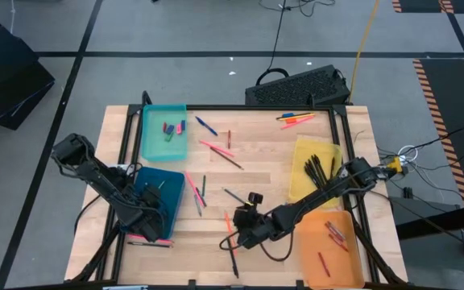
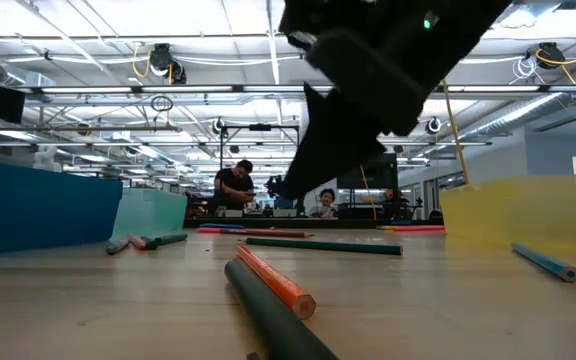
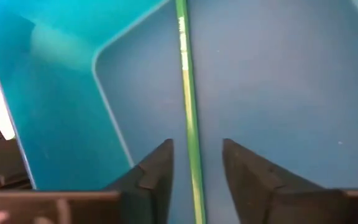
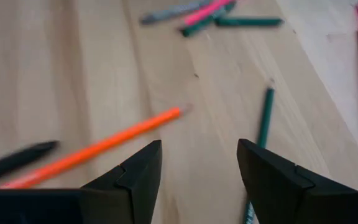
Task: Sort crayons/erasers/pens/pencils in bins
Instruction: Put the dark green colored pencil into the blue bin
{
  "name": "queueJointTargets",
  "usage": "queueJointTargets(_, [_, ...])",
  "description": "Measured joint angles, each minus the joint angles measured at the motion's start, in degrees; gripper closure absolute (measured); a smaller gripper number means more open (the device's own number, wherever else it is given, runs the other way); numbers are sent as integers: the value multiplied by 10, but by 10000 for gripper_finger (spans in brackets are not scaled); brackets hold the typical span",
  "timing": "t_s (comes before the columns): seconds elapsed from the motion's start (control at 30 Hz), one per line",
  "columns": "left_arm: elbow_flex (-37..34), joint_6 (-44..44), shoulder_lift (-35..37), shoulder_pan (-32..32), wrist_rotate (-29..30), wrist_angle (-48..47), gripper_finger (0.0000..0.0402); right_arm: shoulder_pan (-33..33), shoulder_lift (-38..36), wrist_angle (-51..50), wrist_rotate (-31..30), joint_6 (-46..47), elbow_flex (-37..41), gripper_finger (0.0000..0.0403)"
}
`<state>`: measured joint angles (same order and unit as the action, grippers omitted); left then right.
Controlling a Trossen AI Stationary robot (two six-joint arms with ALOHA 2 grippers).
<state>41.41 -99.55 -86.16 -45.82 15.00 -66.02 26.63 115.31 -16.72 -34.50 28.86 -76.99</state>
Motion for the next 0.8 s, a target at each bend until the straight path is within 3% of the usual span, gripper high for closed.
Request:
queueJointTargets(0.23, [17, 43, 59, -6, 23, -7, 177, -31, 0, 9, 0, 43, 53, 213])
queueJointTargets(0.43, [48, 141, 120, -29, 172, 36, 169, -38, -1, 112, 20, 85, 117, 240])
queueJointTargets(0.63, [38, 372, 147, -34, 309, 247, 183, -37, -4, 177, 21, 104, 169, 281])
queueJointTargets(0.8, [5, 616, 147, -26, 316, 489, 182, -33, -3, 225, 16, 98, 215, 323])
